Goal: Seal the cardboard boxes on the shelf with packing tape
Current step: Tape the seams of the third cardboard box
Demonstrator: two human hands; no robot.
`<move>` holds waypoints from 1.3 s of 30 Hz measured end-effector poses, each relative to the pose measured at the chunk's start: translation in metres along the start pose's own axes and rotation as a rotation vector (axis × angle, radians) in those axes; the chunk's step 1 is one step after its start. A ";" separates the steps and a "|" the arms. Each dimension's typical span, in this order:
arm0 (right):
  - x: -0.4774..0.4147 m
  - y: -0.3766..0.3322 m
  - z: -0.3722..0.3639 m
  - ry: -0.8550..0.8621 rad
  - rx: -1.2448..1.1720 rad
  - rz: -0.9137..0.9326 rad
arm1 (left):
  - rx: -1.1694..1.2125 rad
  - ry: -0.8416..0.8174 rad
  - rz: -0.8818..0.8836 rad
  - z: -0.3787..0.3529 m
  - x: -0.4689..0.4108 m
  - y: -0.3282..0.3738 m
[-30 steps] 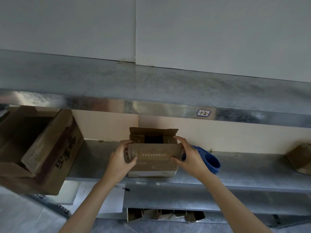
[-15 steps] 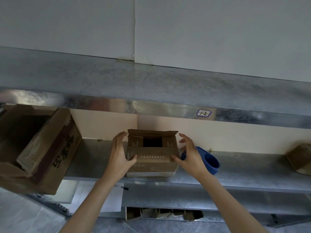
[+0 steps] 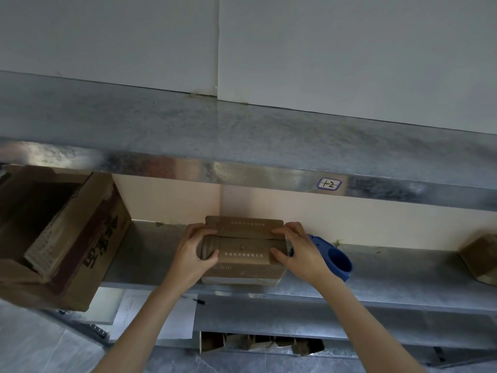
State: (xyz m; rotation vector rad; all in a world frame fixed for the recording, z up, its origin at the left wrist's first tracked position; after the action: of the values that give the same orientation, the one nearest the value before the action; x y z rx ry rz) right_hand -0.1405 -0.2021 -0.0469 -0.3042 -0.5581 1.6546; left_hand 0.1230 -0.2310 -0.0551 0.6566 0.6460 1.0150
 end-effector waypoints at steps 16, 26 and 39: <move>0.005 0.003 -0.016 0.169 0.020 0.049 | 0.022 0.007 0.028 -0.059 -0.010 0.025; 0.016 0.035 0.004 0.270 -0.228 -0.032 | 0.088 0.062 0.019 -0.062 -0.013 0.019; 0.026 0.133 -0.014 -0.190 0.038 -0.418 | 0.150 0.080 0.016 -0.063 -0.016 0.017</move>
State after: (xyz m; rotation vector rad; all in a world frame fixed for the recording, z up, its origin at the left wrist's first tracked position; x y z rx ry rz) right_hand -0.2510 -0.1851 -0.1252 0.0028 -0.6810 1.2921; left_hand 0.0606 -0.2272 -0.0800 0.7560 0.7930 1.0182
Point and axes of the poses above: each hand's wrist, its own x-axis away from the middle knuckle, its own z-axis out of the back of the hand, y = z × x, the point moved 7 cm from there along -x, towards the middle knuckle, and after that the axes turned 13 degrees about -y, right-handed, at the moved point
